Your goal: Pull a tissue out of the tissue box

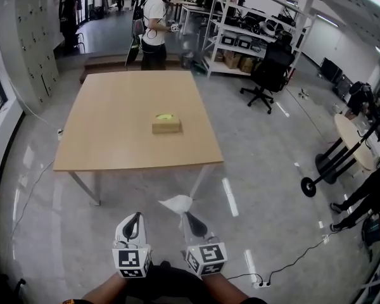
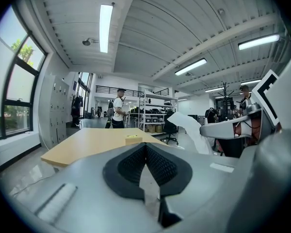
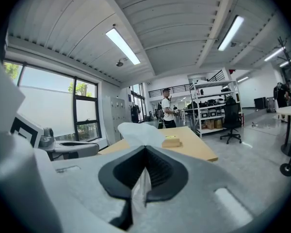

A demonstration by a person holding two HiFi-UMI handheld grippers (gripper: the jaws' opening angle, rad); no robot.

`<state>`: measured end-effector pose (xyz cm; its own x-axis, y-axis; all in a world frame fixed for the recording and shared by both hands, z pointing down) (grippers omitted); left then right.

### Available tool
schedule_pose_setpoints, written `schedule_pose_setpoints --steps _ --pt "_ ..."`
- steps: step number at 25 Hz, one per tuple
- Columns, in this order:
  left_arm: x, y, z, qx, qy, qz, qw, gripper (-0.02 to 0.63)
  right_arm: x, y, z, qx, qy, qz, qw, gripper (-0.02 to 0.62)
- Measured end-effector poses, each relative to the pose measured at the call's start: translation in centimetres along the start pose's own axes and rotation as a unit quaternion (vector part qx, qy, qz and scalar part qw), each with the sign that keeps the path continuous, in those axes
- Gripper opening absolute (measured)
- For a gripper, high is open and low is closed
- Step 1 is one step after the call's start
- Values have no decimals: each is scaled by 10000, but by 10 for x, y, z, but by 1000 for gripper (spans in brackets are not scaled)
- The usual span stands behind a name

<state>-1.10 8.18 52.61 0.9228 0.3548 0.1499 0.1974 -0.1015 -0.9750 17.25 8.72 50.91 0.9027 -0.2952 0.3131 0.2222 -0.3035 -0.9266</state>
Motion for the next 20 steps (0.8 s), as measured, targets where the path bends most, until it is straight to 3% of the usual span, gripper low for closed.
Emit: schedule_pose_setpoints --steps 7,20 --pt "-8 -8 1 -101 85 -13 9999 18 1 -3 -8 -79 31 -77 9999 -8" --pt "-16 -14 -22 -188 -164 273 9993 18 2 -7 -28 -313 -162 -132 9993 -8"
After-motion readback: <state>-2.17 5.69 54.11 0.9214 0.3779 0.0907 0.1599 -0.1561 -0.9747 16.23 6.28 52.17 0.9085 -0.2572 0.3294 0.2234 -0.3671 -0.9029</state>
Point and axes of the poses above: the fingertips, and each gripper's own axes: z backward along the fingers, x to its right, y out of its top, the point moved 6 cm from there along z, backward along the fingers, and after that the axes turned 12 degrees about -z, right-handed, at the moved point
